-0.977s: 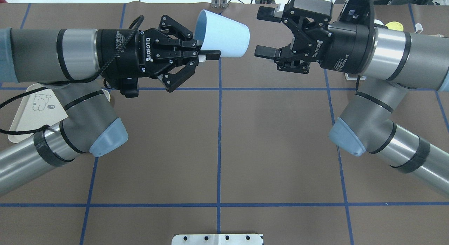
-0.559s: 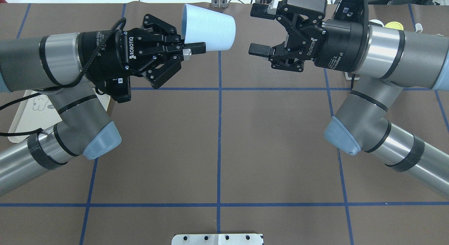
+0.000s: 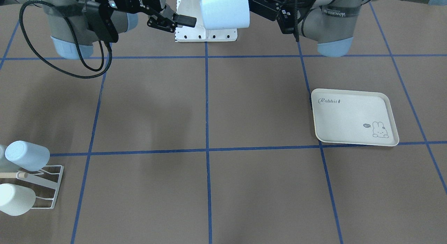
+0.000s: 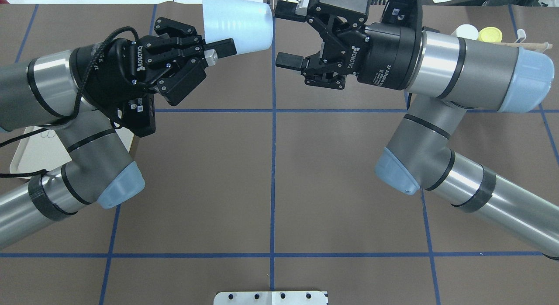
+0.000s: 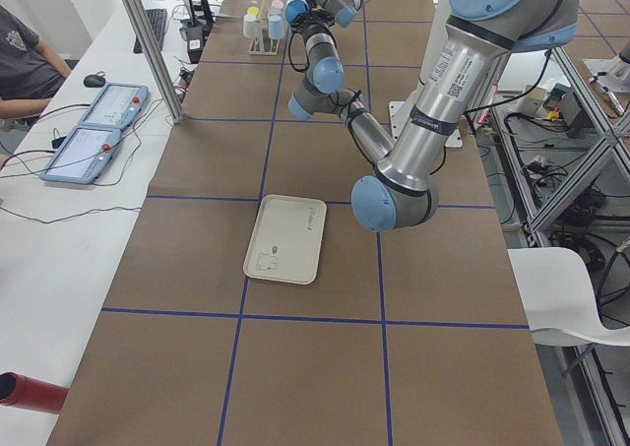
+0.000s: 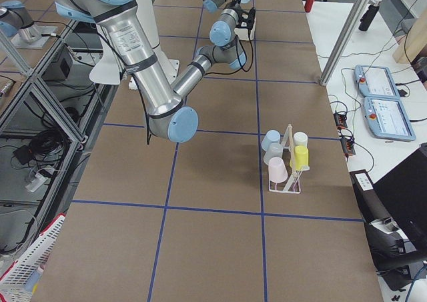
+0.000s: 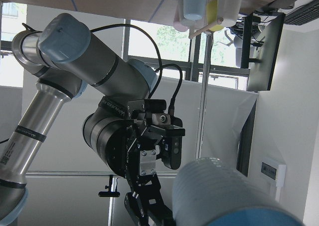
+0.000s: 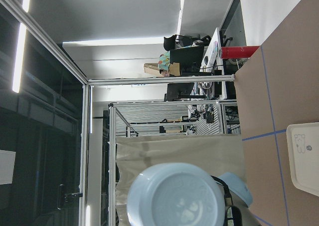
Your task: Transfer IKEA cup to right arm and place on rack
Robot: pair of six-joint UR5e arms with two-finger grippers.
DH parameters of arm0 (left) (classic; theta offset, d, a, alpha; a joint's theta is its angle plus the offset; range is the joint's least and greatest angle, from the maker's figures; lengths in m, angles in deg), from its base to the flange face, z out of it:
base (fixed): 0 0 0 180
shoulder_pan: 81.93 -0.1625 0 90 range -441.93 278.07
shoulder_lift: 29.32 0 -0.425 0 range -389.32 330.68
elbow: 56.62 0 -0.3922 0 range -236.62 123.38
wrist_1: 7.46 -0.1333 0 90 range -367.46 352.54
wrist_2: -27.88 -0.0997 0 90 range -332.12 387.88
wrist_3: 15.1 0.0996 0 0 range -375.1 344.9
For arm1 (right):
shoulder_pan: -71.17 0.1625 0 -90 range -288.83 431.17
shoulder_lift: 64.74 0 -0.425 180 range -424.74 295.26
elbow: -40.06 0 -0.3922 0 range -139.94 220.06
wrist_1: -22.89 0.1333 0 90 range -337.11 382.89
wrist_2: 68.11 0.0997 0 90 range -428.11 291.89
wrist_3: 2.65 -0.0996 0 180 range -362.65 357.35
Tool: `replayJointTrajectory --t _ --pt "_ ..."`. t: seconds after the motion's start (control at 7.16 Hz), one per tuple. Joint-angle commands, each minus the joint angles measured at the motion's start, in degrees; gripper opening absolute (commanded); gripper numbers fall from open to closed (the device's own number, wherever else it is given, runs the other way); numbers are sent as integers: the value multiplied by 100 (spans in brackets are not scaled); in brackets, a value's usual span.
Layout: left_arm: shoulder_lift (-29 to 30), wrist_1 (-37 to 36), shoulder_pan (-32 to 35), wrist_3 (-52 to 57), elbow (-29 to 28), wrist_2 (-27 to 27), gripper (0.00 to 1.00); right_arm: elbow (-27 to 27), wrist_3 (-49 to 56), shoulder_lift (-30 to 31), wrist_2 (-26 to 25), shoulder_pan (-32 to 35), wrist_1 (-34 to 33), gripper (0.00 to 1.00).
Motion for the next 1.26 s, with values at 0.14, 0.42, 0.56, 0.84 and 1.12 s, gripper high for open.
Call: replayJointTrajectory --t 0.14,0.42,0.56,0.84,1.12 --pt "13 11 -227 -13 1 -112 0 -224 5 -166 4 -23 207 96" --pt "22 11 -341 -13 54 -112 0 -242 5 -192 48 -23 207 96" --pt "13 11 -350 -13 80 -112 0 -277 5 -193 48 -23 207 96" --pt "-4 20 -359 -13 115 -112 0 -286 5 -219 56 -23 207 96" --pt "4 20 -368 -13 107 -112 0 -286 5 -245 65 -40 216 86"
